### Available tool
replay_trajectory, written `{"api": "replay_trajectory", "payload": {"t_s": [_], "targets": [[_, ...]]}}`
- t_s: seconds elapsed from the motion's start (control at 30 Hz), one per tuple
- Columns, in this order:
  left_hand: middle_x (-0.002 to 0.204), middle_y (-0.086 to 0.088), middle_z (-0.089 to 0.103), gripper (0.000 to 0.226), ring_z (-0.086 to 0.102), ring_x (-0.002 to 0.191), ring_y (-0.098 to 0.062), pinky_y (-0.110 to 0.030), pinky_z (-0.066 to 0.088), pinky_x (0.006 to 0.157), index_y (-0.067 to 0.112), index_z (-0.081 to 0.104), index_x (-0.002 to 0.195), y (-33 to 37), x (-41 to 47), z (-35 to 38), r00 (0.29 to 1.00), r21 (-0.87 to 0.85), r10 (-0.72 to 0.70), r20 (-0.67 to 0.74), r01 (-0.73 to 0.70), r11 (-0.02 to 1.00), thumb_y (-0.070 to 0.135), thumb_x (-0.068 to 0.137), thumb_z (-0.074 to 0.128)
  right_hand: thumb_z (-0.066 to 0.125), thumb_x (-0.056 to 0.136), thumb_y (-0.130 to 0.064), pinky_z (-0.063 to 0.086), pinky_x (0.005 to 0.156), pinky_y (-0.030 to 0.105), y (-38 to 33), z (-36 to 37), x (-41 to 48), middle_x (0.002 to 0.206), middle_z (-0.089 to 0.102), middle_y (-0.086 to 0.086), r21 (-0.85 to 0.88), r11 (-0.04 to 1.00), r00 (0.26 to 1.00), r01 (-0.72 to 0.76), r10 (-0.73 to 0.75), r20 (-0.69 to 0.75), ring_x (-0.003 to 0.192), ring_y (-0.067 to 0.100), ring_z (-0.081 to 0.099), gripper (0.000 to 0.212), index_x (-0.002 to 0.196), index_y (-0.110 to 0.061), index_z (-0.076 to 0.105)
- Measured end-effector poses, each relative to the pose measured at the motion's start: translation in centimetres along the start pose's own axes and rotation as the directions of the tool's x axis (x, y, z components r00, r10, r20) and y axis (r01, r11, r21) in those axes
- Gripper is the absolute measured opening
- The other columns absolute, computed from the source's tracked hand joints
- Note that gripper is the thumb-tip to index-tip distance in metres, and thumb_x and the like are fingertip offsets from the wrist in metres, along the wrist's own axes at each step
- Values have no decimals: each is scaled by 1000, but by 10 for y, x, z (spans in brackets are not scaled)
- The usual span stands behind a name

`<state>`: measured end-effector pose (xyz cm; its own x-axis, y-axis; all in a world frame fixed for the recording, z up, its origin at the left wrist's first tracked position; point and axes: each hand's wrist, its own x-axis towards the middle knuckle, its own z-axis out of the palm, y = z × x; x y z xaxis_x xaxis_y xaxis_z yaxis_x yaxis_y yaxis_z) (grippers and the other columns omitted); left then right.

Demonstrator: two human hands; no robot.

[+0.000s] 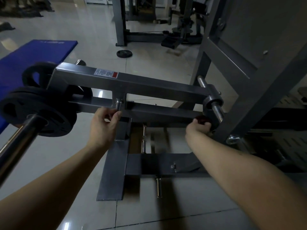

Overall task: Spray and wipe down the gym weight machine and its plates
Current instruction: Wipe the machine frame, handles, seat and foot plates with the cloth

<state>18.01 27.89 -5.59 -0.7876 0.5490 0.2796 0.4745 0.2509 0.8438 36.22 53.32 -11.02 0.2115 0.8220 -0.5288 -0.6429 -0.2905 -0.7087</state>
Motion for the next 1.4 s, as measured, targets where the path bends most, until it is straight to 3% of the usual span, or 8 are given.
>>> {"api": "replay_trajectory", "payload": {"t_s": [0.1, 0.2, 0.3, 0.43, 0.53, 0.83, 1.07, 1.4], "targets": [[102, -1, 62, 13, 60, 93, -9, -16, 44, 73, 21, 64, 104, -4, 2, 0, 1000, -5, 8, 11, -8, 1000, 33, 99, 62, 61, 97, -14, 55, 88, 28, 15, 11, -27, 134, 39, 5, -240, 945, 966, 223, -247, -76, 117, 24, 51, 34, 128, -23, 49], [102, -1, 63, 13, 60, 92, -9, -15, 45, 71, 20, 64, 103, -6, 1, 2, 1000, 0, 25, -7, -25, 1000, 33, 100, 62, 66, 92, -18, 45, 102, 42, 48, 10, -52, 134, 38, 1, -738, 398, 814, 545, -461, 353, 120, 28, 40, 15, 103, -22, 57], [102, -3, 62, 13, 59, 91, -10, -15, 44, 69, 19, 63, 101, -5, 1, 5, 999, 29, 38, -31, -37, 999, 32, 100, 62, 70, 86, -15, 33, 106, 44, 72, 8, -74, 137, 47, 1, -582, 10, 548, 813, -350, 759, 129, 30, 34, 14, 98, -20, 65], [103, -1, 62, 11, 60, 93, -11, -22, 49, 74, 24, 62, 101, -6, 1, 6, 999, 46, 45, -25, -43, 998, 35, 100, 61, 70, 86, -7, 34, 105, 45, 88, 22, -104, 127, 56, 1, -196, -43, 192, 980, -89, 977, 129, 25, 40, 24, 108, -15, 72], [102, 0, 62, 10, 60, 93, -9, -21, 48, 74, 24, 61, 99, -5, 2, 5, 999, 33, 47, -3, -47, 998, 34, 100, 61, 69, 88, -6, 38, 106, 43, 74, 19, -85, 128, 58, 1, -61, -73, 62, 995, 22, 998, 128, 24, 42, 30, 116, -15, 72], [99, 2, 60, 10, 59, 90, -8, -30, 56, 78, 29, 60, 90, -1, 1, -3, 999, 4, 35, 21, -35, 999, 34, 99, 63, 70, 87, -7, 44, 100, 48, 32, 1, -19, 113, 61, 5, -398, -174, 352, 901, -242, 904, 111, 29, 46, 28, 114, -10, 77], [100, 6, 65, 13, 62, 92, -5, -35, 57, 83, 27, 67, 102, -5, 10, -7, 998, 15, 22, 55, -22, 1000, 38, 98, 63, 74, 85, -11, 40, 98, 42, 97, 38, -108, 119, 59, -3, -120, -143, 111, 982, -67, 992, 114, 20, 42, 39, 124, -20, 71], [105, -2, 71, 17, 68, 95, -18, -48, 58, 92, 20, 67, 114, -35, -14, -9, 935, -66, -322, 151, 334, 940, 28, 102, 59, 75, 85, -5, 38, 94, 4, 75, 17, -142, 118, 58, -7, -290, 335, 271, 896, 103, 957, 110, 6, 54, 27, 98, -29, 73]]}}
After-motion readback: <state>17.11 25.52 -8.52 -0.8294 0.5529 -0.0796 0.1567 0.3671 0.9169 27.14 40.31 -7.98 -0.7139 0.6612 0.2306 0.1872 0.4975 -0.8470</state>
